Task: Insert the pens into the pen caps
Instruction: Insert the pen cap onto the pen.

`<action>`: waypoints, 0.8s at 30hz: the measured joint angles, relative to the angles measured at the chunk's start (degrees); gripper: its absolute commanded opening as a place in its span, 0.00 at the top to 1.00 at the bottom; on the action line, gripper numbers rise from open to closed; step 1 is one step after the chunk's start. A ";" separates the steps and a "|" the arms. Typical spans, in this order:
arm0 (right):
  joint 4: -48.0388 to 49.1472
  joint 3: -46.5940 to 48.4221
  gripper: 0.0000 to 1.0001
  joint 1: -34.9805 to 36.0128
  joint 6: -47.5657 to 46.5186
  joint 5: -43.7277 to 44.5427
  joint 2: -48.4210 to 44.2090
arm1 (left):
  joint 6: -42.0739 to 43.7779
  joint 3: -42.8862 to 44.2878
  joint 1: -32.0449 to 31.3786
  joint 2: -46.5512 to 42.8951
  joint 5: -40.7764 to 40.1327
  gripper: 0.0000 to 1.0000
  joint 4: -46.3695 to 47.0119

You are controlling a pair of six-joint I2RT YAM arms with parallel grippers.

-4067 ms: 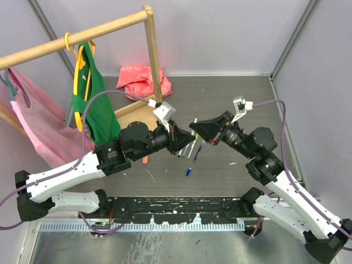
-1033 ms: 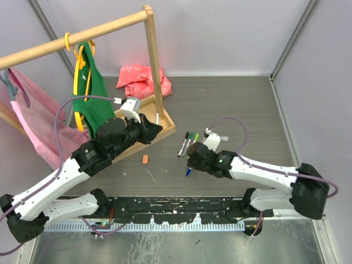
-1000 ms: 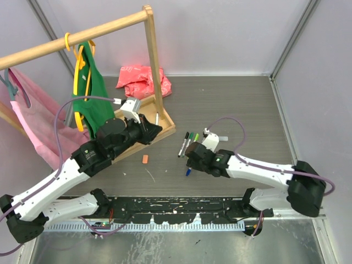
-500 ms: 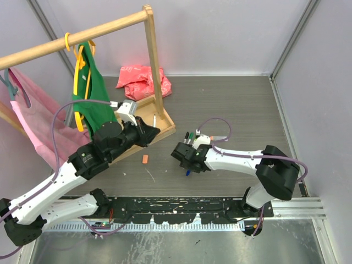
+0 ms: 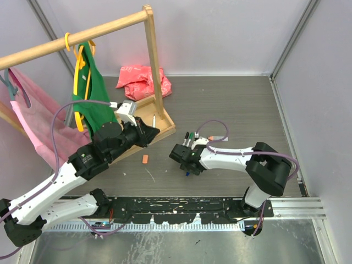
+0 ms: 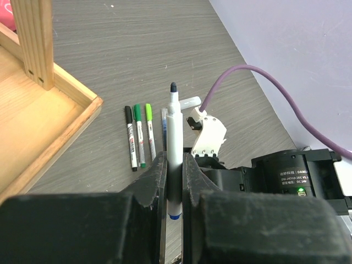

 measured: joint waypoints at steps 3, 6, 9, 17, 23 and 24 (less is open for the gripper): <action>-0.13 0.02 0.57 0.26 0.02 -0.44 0.42 | -0.17 -0.13 0.00 0.00 0.02 1.00 0.02; -0.15 0.02 0.59 0.66 0.15 -0.68 0.42 | -0.31 -0.50 0.00 -0.02 0.02 1.00 0.07; -0.17 0.04 0.60 0.98 0.26 -0.90 0.42 | -0.94 -1.11 0.00 -0.04 0.02 1.00 0.07; -0.20 0.04 0.64 1.60 0.44 -1.25 0.44 | -1.46 -1.97 0.00 -0.35 0.04 1.00 0.09; -0.72 0.44 0.65 1.62 0.48 -1.16 0.81 | -1.66 -2.27 0.00 -1.05 0.02 1.00 0.31; -0.76 0.44 0.65 1.62 0.57 -1.09 0.85 | -1.66 -2.27 0.00 -1.07 0.02 1.00 0.31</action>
